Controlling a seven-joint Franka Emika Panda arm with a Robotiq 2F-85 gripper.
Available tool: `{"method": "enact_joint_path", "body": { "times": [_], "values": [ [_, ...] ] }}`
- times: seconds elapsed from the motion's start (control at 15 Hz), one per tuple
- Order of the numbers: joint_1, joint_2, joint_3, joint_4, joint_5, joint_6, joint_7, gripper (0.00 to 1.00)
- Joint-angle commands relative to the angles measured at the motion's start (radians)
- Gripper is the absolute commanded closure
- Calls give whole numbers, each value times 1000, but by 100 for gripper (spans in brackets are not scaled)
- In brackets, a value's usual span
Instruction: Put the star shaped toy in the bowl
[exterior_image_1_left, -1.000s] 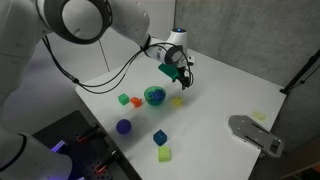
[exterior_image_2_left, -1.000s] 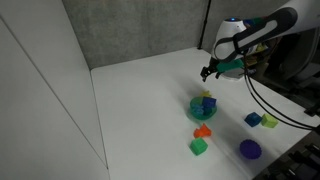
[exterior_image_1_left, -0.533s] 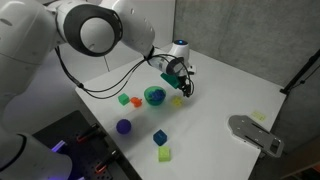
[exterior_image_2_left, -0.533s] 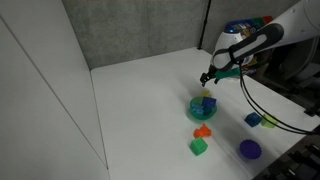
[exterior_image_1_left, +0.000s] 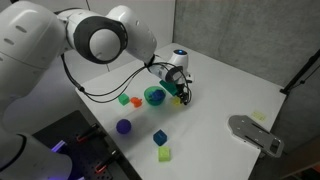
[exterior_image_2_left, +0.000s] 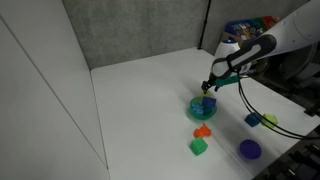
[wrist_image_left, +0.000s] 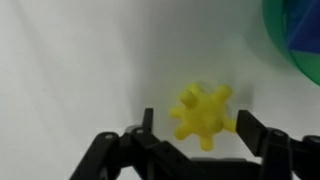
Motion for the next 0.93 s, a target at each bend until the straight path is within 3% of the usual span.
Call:
{"method": "enact_joint_path", "body": {
  "times": [0.0, 0.47, 0.87],
  "values": [
    [-10, 26, 4, 38, 18, 3, -37, 44],
    [-5, 27, 1, 41, 11, 27, -53, 98],
    [8, -6, -11, 24, 4, 24, -41, 95]
  ]
}}
